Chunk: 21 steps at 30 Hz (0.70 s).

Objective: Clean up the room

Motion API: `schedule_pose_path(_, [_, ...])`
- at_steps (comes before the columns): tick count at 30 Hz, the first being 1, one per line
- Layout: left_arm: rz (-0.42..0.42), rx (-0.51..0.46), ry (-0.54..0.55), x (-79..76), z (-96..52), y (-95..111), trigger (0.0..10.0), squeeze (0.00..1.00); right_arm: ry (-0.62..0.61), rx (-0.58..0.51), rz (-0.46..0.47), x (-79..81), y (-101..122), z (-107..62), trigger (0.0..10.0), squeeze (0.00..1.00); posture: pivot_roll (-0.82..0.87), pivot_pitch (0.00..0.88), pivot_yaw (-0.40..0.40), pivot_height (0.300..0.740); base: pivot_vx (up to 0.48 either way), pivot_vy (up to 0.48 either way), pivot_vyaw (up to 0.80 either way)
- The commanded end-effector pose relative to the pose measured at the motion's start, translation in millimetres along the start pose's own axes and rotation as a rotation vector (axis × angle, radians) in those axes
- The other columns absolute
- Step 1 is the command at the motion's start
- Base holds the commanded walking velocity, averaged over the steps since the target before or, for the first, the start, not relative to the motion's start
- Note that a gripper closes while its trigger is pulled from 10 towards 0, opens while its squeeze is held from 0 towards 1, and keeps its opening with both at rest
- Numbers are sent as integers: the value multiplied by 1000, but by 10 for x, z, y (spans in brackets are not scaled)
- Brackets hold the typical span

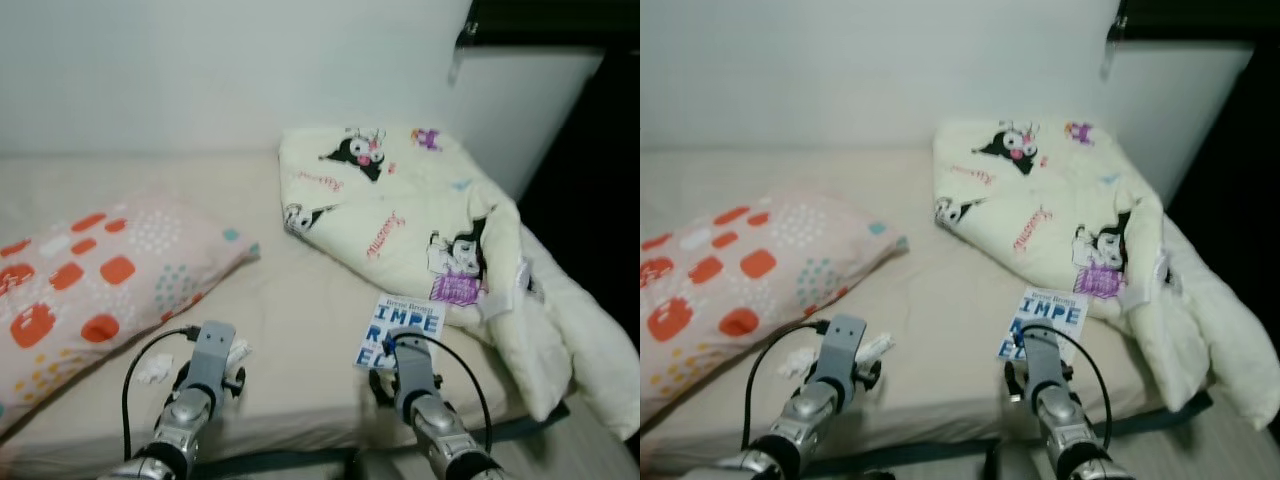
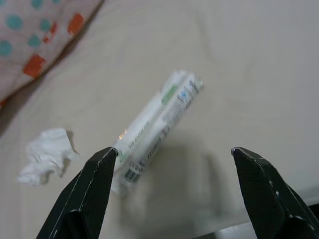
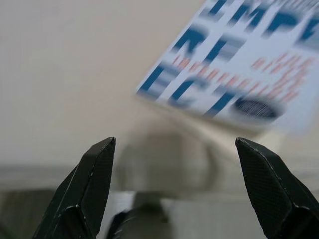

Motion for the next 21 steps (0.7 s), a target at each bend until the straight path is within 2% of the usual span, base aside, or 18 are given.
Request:
schedule_pose_path(1, [31,-19,16,47,16,59,10000,0,30,-16,9,68,1,-7,10000,0,-124,137,12,610,0,0,0])
schedule_pose_path(4, [-4,-50,56,114,39,165,10000,0,50,-19,11,119,1,-8,10000,0,-131,146,16,610,0,0,0])
schedule_pose_path(6, [-42,-96,65,143,68,315,10000,0,48,-13,17,125,-4,-5,10000,0,-131,152,16,610,0,0,0])
schedule_pose_path(11, [-55,-168,25,86,92,513,10000,0,57,-6,7,153,-35,-13,10000,0,-142,176,17,605,0,0,0])
schedule_pose_path(16, [13,-235,-18,15,112,726,10000,0,60,-2,24,159,-102,-41,10000,0,-150,214,12,590,0,0,0])
schedule_pose_path(21, [96,-221,-30,36,133,745,10000,0,80,-18,23,205,-163,-86,10000,0,-166,264,15,586,0,0,0])
Point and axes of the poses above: a point about 5 cm out from each wrist's last joint towards the gripper, its own z axis pointing out of the wrist towards the gripper, its own y axis along the axis of the wrist's last joint, x = y × z, the point moved 5 cm from there along z, pointing out of the wrist towards the gripper, and after that the axes turned 11 degrees about z, right-handed, at the moved point
